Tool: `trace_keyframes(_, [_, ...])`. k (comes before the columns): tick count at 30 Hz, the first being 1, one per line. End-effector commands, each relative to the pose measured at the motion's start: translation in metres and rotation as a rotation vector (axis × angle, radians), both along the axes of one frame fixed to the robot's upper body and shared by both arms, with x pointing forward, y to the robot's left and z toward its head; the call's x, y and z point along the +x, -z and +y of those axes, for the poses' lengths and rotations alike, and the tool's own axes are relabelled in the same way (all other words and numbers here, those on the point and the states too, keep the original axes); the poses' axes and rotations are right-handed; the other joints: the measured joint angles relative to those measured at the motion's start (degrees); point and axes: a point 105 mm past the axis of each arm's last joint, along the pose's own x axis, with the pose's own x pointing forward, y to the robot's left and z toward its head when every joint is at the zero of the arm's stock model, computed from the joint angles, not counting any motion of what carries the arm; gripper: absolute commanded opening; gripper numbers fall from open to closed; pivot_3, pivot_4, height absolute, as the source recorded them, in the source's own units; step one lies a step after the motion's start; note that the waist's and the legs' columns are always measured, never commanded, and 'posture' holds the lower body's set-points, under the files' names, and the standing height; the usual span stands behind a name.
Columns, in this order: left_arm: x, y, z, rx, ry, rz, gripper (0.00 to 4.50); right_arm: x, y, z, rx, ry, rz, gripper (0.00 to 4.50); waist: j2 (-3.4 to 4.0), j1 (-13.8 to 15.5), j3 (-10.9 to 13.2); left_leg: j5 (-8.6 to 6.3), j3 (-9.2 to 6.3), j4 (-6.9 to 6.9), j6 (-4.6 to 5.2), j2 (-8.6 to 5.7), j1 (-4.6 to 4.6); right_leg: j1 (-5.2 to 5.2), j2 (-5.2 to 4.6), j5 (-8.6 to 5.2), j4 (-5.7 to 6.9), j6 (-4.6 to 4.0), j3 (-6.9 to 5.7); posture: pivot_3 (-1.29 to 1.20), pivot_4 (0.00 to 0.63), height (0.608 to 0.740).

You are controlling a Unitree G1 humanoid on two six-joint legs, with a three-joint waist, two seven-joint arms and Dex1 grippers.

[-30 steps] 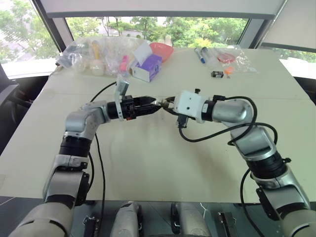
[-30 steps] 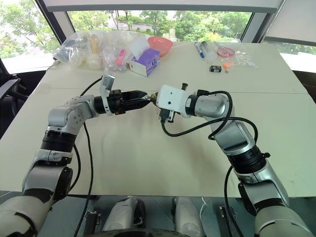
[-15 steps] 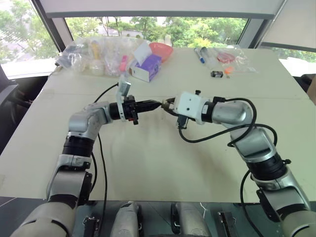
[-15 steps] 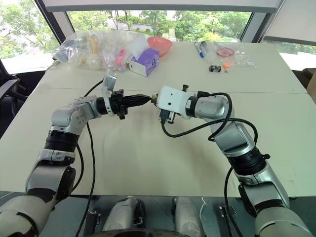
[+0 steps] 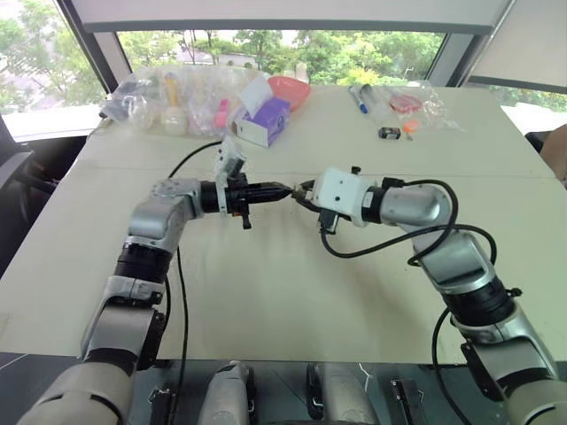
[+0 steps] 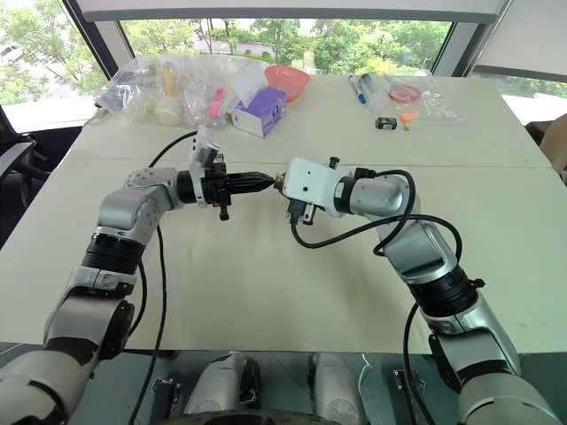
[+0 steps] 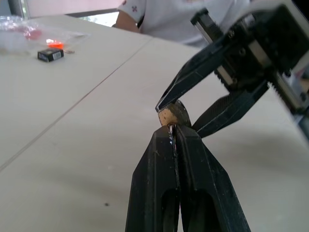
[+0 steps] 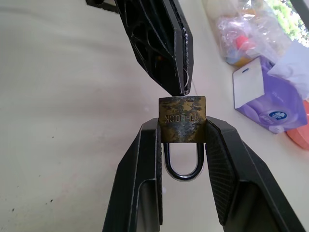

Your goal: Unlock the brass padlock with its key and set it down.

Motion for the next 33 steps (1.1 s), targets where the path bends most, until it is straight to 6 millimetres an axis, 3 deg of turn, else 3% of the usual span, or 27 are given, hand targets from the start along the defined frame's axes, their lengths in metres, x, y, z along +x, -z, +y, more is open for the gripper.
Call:
trace_keyframes(1, [0.006, -0.005, 0.002, 0.081, -0.027, -0.182, 0.02, -0.011, -0.019, 0.012, 0.024, -0.07, -0.077, 0.67, 0.0, 0.0, 0.0, 0.0, 0.0, 0.0, 0.0, 0.0, 0.0, 0.0, 0.0, 0.0, 0.0, 0.0, 0.0, 0.0, 0.15, 0.734])
trace_keyframes(5, [0.008, -0.01, 0.003, 0.106, -0.019, -0.307, 0.02, -0.01, -0.02, 0.011, 0.024, -0.067, -0.077, 0.67, 0.0, 0.0, 0.0, 0.0, 0.0, 0.0, 0.01, 0.0, 0.0, 0.0, 0.0, 0.0, 0.0, 0.0, 0.0, 0.0, 0.15, 0.734])
trace_keyframes(7, [0.012, -0.001, 0.007, 0.154, -0.022, -0.241, 0.02, -0.009, -0.02, 0.011, 0.024, -0.066, -0.079, 0.67, 0.0, 0.1, 0.0, 0.0, 0.0, 0.0, 0.01, 0.0, 0.0, 0.0, 0.0, 0.0, 0.0, 0.0, 0.0, 0.0, 0.15, 0.734])
trace_keyframes(11, [0.015, -0.011, 0.012, -0.001, -0.026, 0.052, 1.42, -0.008, -0.021, 0.011, 0.028, -0.062, -0.088, 0.67, 0.0, -0.1, 0.0, -0.01, -0.01, 0.0, 0.01, -0.01, -0.01, 0.0, 0.01, 0.0, 0.0, 0.0, -0.01, 0.0, 0.15, 0.734])
trace_keyframes(15, [0.017, -0.016, 0.014, -0.004, -0.049, 0.124, 3.45, -0.007, -0.022, 0.011, 0.029, -0.058, -0.098, 0.67, 0.0, -0.1, 0.0, -0.01, -0.05, -0.01, 0.01, 0.02, -0.01, -0.01, 0.04, 0.0, 0.0, 0.01, -0.02, 0.0, 0.15, 0.734])
trace_keyframes(26, [0.005, -0.034, -0.001, -0.115, 0.038, 0.271, 3.45, -0.006, -0.026, 0.013, 0.025, -0.064, -0.132, 0.67, -0.01, -0.1, 0.0, 0.0, -0.05, 0.0, 0.01, 0.01, -0.02, 0.0, 0.02, 0.0, 0.0, 0.01, -0.02, 0.0, 0.15, 0.734])
trace_keyframes(33, [0.002, -0.032, 0.006, -0.089, 0.034, 0.262, 3.45, -0.005, -0.025, 0.01, 0.014, -0.05, -0.14, 0.67, -0.01, -0.1, 0.0, 0.0, -0.06, -0.01, 0.0, 0.02, -0.01, -0.01, 0.03, 0.0, 0.01, 0.01, -0.02, 0.0, 0.15, 0.734])
